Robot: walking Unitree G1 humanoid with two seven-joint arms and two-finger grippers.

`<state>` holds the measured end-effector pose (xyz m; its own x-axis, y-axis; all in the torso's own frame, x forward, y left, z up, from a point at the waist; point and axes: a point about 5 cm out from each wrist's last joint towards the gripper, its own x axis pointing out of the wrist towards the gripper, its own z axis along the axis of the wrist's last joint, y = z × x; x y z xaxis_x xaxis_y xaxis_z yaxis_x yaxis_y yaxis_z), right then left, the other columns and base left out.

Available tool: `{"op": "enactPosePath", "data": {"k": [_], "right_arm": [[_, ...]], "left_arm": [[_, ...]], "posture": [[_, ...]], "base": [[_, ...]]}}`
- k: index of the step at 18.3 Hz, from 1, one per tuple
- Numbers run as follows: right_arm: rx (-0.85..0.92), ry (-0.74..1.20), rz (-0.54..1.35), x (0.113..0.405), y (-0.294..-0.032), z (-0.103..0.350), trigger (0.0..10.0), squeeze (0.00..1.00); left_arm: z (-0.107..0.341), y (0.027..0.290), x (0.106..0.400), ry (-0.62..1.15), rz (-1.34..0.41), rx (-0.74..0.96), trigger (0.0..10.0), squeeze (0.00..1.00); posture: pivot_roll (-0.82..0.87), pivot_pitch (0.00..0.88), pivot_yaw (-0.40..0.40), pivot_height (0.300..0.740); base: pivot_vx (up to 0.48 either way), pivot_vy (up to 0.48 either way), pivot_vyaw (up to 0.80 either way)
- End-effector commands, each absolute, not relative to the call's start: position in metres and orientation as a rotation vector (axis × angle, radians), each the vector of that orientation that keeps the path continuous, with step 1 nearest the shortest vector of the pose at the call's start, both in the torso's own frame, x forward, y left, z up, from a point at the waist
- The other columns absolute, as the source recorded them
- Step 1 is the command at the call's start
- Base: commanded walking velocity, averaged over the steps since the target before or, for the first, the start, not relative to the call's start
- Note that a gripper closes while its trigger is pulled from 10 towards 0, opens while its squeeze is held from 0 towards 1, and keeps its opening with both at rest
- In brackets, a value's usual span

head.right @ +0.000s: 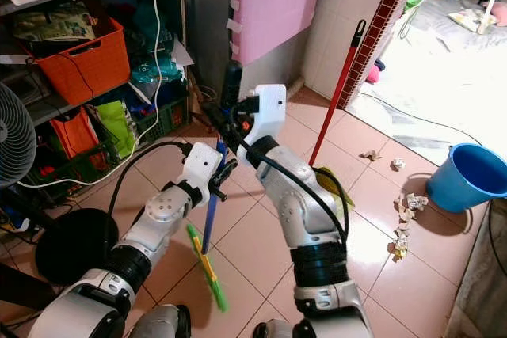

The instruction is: Sweep floor

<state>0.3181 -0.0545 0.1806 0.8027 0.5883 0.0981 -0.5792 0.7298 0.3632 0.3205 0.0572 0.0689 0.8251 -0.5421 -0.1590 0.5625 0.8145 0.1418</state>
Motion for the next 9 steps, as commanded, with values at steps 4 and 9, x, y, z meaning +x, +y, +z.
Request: {"op": "enactPosePath", "data": {"k": [4,9], "right_arm": [[0.412,-0.004,0.598,0.3233,-0.0592,0.1857,0.0,0.0],[0.415,-0.011,0.567,0.327,-0.0664,0.1866,0.0,0.0]], "left_arm": [[0.0758,0.0503,0.3225,0.074,-0.614,0.2,0.0,0.0],[0.0722,0.0513,0.3218,0.1,-0.617,0.182,10.0,0.36]], "posture": [[0.02,0.063,-0.071,0.74],[0.02,0.06,-0.071,0.74]], "base": [[0.0,0.0,0.0],[0.0,0.0,0.0]]}}
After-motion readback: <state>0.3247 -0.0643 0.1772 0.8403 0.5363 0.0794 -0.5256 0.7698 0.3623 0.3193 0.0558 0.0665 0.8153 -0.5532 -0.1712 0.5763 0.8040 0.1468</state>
